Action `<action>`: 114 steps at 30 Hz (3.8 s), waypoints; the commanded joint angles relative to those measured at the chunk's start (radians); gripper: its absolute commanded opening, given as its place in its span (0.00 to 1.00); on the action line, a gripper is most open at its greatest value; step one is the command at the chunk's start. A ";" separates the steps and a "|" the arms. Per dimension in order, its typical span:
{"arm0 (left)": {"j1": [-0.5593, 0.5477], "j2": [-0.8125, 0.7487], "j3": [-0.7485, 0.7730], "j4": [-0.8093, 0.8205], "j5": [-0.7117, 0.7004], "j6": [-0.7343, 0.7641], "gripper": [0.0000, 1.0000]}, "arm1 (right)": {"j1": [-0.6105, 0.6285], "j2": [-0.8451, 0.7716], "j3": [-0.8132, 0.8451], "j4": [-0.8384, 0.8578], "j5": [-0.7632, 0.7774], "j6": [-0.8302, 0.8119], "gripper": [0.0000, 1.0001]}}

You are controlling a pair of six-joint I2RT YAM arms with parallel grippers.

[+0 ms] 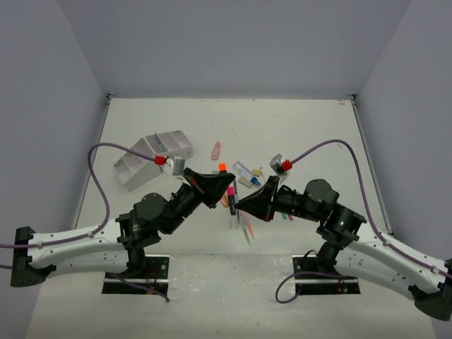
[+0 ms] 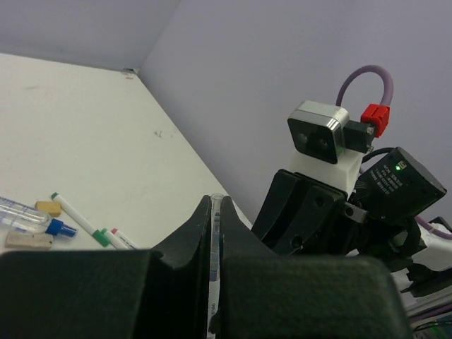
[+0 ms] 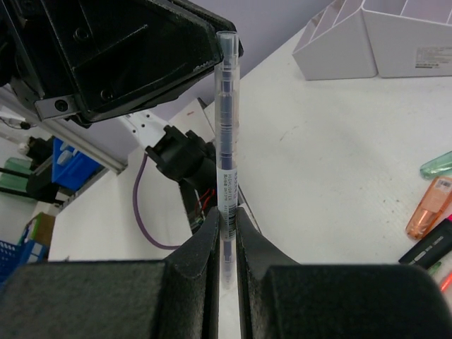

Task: Sort the stationery into containers
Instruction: Close the pen cap on the pen, then place the pen in the storage box.

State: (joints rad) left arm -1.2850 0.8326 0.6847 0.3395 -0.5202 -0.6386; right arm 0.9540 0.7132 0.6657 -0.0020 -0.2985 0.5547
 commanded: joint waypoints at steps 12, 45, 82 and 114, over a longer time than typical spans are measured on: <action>-0.007 0.061 0.057 -0.064 0.068 0.035 0.01 | -0.001 0.068 0.085 0.067 -0.025 -0.061 0.00; -0.005 -0.042 0.145 -0.099 0.091 0.278 0.63 | -0.001 0.147 0.104 0.098 -0.145 -0.095 0.00; 0.065 0.056 0.013 -0.037 0.392 0.047 0.00 | -0.035 0.241 0.419 -0.047 0.046 -0.252 0.00; 0.138 0.061 0.259 -0.391 0.361 0.198 0.30 | -0.078 0.282 0.372 -0.258 -0.330 -0.595 0.00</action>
State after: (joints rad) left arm -1.1651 0.8834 0.9077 -0.0053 -0.2084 -0.4669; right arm 0.8612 1.0304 1.0519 -0.3405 -0.5713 -0.0052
